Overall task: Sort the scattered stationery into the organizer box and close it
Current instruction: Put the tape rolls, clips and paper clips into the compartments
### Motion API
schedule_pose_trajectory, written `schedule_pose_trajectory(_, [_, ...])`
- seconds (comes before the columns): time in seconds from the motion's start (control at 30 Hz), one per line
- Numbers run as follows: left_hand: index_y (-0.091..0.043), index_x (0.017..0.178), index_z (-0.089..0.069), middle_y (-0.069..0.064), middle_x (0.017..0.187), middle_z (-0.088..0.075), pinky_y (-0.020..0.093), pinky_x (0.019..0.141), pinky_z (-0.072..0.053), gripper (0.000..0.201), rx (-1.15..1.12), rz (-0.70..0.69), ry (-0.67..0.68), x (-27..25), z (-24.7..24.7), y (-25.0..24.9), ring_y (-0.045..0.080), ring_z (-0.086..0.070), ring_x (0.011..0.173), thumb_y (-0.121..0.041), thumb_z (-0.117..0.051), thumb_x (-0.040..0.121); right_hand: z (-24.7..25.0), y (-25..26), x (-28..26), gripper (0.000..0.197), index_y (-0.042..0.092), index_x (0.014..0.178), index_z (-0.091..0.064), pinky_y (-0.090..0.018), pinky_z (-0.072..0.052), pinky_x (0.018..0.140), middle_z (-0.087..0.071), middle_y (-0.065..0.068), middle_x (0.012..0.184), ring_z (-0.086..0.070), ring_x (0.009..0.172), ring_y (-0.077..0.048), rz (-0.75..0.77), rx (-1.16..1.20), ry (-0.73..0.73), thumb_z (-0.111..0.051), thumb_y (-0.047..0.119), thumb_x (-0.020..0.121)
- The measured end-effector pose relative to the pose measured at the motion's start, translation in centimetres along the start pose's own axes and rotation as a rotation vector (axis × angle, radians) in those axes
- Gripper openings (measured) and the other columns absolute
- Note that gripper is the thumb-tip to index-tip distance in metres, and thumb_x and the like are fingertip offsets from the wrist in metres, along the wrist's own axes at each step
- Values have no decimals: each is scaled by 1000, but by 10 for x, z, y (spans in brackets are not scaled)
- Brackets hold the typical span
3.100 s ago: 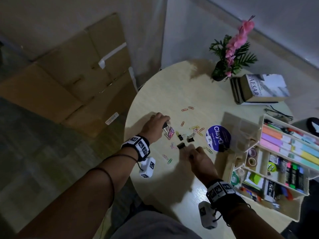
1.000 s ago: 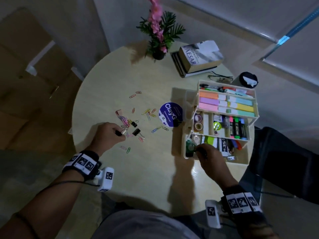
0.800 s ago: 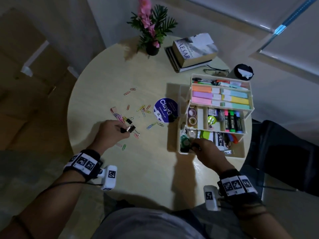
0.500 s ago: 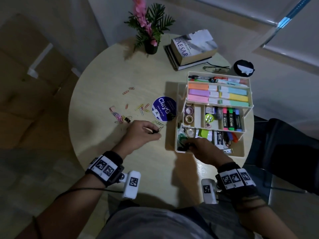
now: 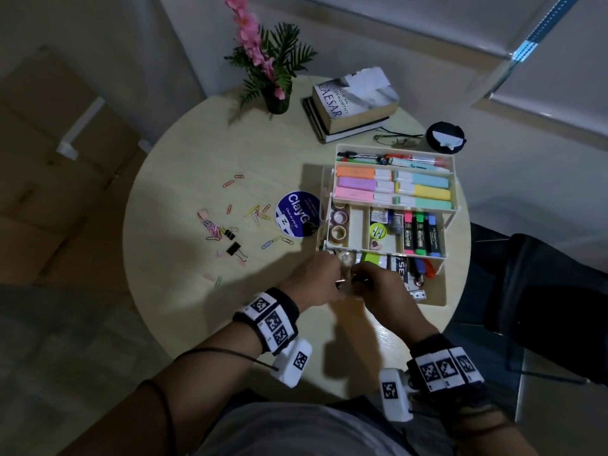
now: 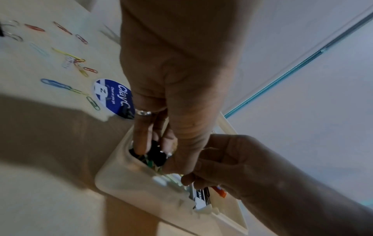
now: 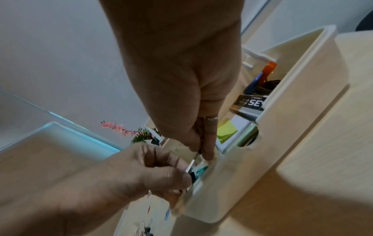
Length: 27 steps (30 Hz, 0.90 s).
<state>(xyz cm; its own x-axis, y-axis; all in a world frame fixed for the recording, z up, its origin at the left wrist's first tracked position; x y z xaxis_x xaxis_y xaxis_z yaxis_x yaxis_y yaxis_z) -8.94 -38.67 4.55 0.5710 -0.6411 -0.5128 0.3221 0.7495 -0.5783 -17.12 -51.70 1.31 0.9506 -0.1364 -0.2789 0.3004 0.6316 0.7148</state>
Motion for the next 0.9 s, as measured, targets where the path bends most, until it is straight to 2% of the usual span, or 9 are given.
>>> schedule_pose_trajectory(0.1, [-24,66,-45,-7,68,-45,28,60,-38,39,116,-5,0,0,-3,-6,20,-55,68,-19,-76,89,-5,-1,3,30,18,118,-70,-35,-59,76,-80,-1,99,-75,87,-14,9,-3,-3,-64,0,95])
schedule_pose_trajectory(0.17, [-21,75,-49,-4,72,-45,33,65,-42,28,183,0,17,1,-7,-5,25,-56,75,-15,-70,93,-4,0,5,25,18,116,-70,-35,-60,77,-81,-2,101,-76,89,-16,22,-7,-29,-66,4,96])
schedule_pose_trajectory(0.27, [-20,88,-52,1,81,-50,35,67,-44,17,218,-20,45,-2,-13,-4,24,-52,73,-8,-60,97,-2,4,6,23,18,111,-71,-36,-59,77,-80,-1,98,-75,89,-19,46,-20,-81,-69,3,93])
schedule_pose_trajectory(0.4, [-14,101,-63,5,94,-61,36,69,-52,5,171,-105,29,-10,-13,5,27,-65,83,-12,-60,97,-8,10,7,21,17,110,-72,-34,-58,77,-80,1,98,-74,88,-16,63,-33,-51,-68,3,95])
schedule_pose_trajectory(0.6, [-18,111,-73,-3,111,-65,33,73,-56,17,-16,-214,-198,-42,22,56,14,-64,90,-19,-62,98,-23,12,5,24,24,112,-73,-42,-59,72,-78,-2,98,-73,85,-24,49,-176,-23,-70,9,94])
schedule_pose_trajectory(0.67, [-20,108,-73,-4,111,-66,36,76,-58,16,-46,-140,-288,-55,36,99,15,-66,89,-18,-64,95,-22,23,1,22,25,113,-74,-43,-60,70,-76,-4,98,-72,80,-21,55,-184,-88,-72,12,95])
schedule_pose_trajectory(0.73, [-18,110,-71,1,114,-65,39,84,-57,20,-72,-16,-388,-69,51,149,19,-66,97,-12,-67,91,-22,47,-5,19,22,109,-76,-37,-59,65,-76,-1,93,-69,74,-16,87,-161,-141,-74,11,95])
schedule_pose_trajectory(0.8, [-16,118,-67,5,119,-60,41,90,-55,31,-50,119,-474,-81,66,196,25,-62,105,-8,-68,88,-30,75,-6,17,20,102,-77,-33,-56,61,-75,4,86,-67,68,-12,123,-151,-133,-75,6,93])
schedule_pose_trajectory(0.9, [-16,137,-57,8,132,-51,39,97,-53,52,9,325,-513,-94,83,260,27,-57,115,-6,-71,87,-56,111,10,18,19,99,-77,-34,-56,59,-72,8,81,-64,66,-9,199,-161,-44,-77,4,90])
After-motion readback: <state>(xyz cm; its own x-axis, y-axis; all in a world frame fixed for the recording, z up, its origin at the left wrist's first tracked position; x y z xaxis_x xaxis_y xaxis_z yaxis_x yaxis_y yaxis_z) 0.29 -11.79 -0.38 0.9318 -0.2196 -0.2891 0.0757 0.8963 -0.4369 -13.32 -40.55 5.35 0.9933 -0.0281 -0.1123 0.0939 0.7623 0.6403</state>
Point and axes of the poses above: each hand's wrist, its own x-axis towards the middle knuckle, its own z-axis out of the back of the hand, y = z × x, the point moved 6 cm from there along x, towards the middle knuckle
